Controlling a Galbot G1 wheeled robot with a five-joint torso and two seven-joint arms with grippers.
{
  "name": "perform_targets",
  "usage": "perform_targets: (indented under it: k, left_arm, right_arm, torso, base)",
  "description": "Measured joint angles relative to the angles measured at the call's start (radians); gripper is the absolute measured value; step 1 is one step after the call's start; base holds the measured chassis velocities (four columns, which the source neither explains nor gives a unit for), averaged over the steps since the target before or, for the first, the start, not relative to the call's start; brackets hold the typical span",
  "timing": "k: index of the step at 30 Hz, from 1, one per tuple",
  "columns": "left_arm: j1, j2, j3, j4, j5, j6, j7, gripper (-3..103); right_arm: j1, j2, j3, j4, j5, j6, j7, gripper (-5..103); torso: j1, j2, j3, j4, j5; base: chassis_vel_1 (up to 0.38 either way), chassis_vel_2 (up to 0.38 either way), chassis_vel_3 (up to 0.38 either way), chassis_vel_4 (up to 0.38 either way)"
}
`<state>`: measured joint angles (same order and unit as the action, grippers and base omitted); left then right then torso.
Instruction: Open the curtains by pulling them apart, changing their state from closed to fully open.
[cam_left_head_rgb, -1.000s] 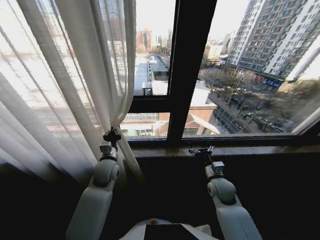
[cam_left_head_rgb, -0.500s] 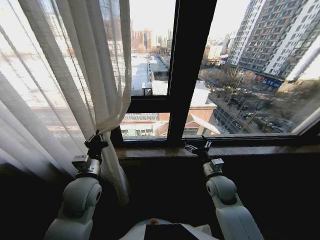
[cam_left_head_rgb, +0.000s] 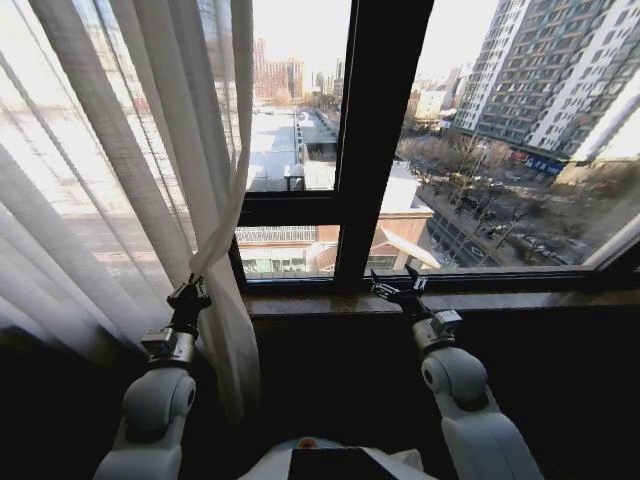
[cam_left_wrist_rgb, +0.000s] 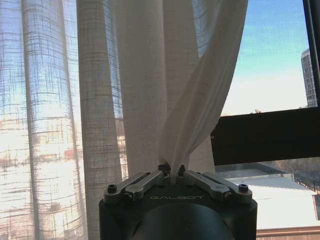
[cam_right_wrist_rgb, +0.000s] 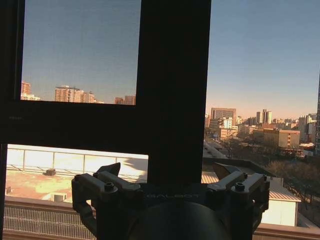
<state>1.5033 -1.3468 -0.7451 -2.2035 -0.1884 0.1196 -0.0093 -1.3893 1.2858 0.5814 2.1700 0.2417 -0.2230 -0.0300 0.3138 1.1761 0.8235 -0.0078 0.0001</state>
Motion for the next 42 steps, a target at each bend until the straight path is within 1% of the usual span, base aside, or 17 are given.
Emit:
perform_targets:
  k: [4,5,7,9,10,11,14,20,24,30,36,39,42]
  left_arm:
    - [0.057,-0.004,-0.048,0.053,-0.055,-0.068,0.029,0]
    - [0.057,-0.004,-0.048,0.053,-0.055,-0.068,0.029,0]
    - [0.085,-0.006,-0.056,0.061,-0.071,-0.093,0.031,0]
    - [0.100,-0.009,-0.059,0.059,-0.077,-0.101,0.031,0]
    - [0.101,-0.010,-0.059,0.055,-0.077,-0.101,0.031,0]
    - [0.101,-0.010,-0.059,0.055,-0.077,-0.101,0.031,0]
    - [0.098,-0.015,-0.050,0.036,-0.074,-0.094,0.030,0]
    - [0.091,-0.022,-0.038,0.010,-0.066,-0.071,0.027,0]
    - [0.091,-0.019,-0.042,-0.006,-0.065,-0.063,0.024,0]
    - [0.091,-0.016,-0.049,-0.016,-0.064,-0.058,0.022,0]
    - [0.088,-0.018,-0.050,-0.026,-0.060,-0.054,0.021,0]
    - [0.087,-0.020,-0.049,-0.025,-0.057,-0.054,0.020,0]
    - [0.086,-0.022,-0.047,-0.022,-0.050,-0.054,0.020,0]
  right_arm:
    - [0.000,-0.001,0.001,-0.010,-0.001,0.001,-0.001,100]
    - [0.000,-0.001,0.001,-0.010,-0.001,0.001,-0.001,100]
    - [0.000,0.000,0.001,-0.015,-0.006,0.001,-0.002,100]
    - [0.004,0.003,-0.002,-0.017,-0.031,0.001,-0.007,100]
    - [0.006,0.004,-0.002,-0.018,-0.052,0.002,-0.015,100]
    - [0.006,0.004,-0.002,-0.018,-0.052,0.002,-0.015,100]
    - [0.009,0.010,-0.003,-0.018,-0.109,0.008,-0.039,100]
    - [0.002,0.016,-0.008,-0.014,-0.138,0.016,-0.047,100]
    - [-0.011,0.019,-0.010,-0.014,-0.184,0.031,-0.063,100]
    - [-0.012,0.023,-0.028,-0.008,-0.206,0.033,-0.067,100]
    - [-0.001,0.022,-0.057,-0.006,-0.218,0.033,-0.071,100]
    - [0.000,0.021,-0.058,-0.008,-0.219,0.033,-0.069,100]
    - [-0.001,0.021,-0.055,-0.013,-0.216,0.037,-0.063,100]
  torso:
    - [0.000,0.000,0.000,0.0002,0.0001]
    - [0.000,0.000,0.000,0.0002,0.0001]
    - [0.000,0.000,0.000,0.0001,0.0001]
    - [0.000,0.000,0.000,0.0002,0.0002]
    - [0.000,0.000,0.000,0.0002,0.0002]
    - [0.000,0.000,0.000,0.0002,0.0002]
    - [0.000,0.000,0.000,0.0002,0.0001]
    - [0.000,0.000,0.000,0.0001,0.0001]
    - [0.000,0.000,0.000,0.0000,0.0002]
    - [0.000,0.000,0.000,0.0000,0.0003]
    - [0.000,0.000,0.000,0.0000,0.0000]
    - [0.000,0.000,0.000,0.0005,-0.0002]
    - [0.000,0.000,0.000,-0.0001,0.0002]
  base:
    - [0.000,0.000,0.000,0.000]
    - [0.000,0.000,0.000,0.000]
    - [0.000,0.000,0.000,0.000]
    - [0.000,0.000,0.000,0.000]
    - [0.000,0.000,0.000,0.000]
    - [0.000,0.000,0.000,0.000]
    - [0.000,0.000,0.000,0.000]
    - [0.000,0.000,0.000,0.000]
    - [0.011,0.004,-0.015,-0.010]
    - [0.107,0.097,-0.109,-0.105]
    - [0.217,0.222,-0.207,-0.216]
    - [0.275,0.291,-0.278,-0.255]
    - [0.296,0.309,-0.314,-0.303]
